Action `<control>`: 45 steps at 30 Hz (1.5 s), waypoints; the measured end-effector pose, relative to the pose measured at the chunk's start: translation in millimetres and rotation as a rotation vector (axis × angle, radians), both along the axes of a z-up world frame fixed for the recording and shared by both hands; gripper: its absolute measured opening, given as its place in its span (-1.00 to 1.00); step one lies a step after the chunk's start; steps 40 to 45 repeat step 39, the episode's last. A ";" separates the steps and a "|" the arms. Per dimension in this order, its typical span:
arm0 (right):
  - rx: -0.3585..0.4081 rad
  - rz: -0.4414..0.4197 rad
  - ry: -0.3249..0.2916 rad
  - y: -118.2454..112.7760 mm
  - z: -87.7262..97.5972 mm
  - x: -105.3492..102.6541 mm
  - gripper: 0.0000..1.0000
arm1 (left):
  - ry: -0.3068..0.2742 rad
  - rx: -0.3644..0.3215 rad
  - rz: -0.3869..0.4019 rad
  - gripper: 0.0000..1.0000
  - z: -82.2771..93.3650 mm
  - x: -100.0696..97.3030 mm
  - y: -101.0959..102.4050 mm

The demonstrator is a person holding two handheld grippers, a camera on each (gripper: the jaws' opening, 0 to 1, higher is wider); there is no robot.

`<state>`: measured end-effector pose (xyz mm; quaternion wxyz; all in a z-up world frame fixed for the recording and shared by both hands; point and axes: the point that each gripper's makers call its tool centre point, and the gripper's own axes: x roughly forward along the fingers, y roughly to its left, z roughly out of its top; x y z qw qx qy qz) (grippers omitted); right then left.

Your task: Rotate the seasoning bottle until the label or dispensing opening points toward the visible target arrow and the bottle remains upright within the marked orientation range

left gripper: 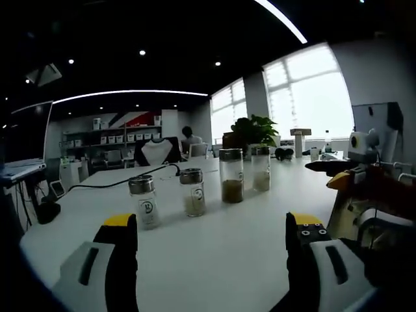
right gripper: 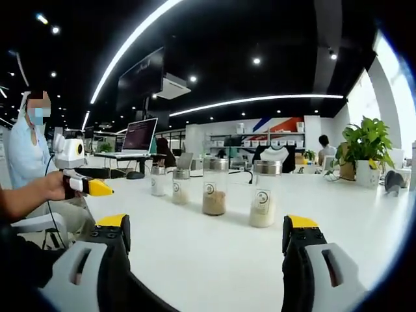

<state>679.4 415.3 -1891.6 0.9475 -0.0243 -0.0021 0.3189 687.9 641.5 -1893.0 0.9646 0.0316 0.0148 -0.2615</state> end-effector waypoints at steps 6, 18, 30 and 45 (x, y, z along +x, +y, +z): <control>-0.004 -0.004 0.001 -1.6 -0.3 1.2 0.99 | -0.003 0.000 0.006 1.00 0.2 1.7 1.8; -0.010 -0.015 -0.011 -3.9 6.4 2.6 0.98 | -0.010 -0.008 0.019 1.00 1.9 2.3 9.4; -0.026 -0.014 -0.002 -2.8 2.5 3.7 0.98 | -0.015 -0.013 0.028 1.00 3.8 3.3 16.2; -0.022 -0.014 0.003 -3.8 0.4 3.7 0.99 | -0.013 -0.010 0.028 1.00 3.4 3.5 15.5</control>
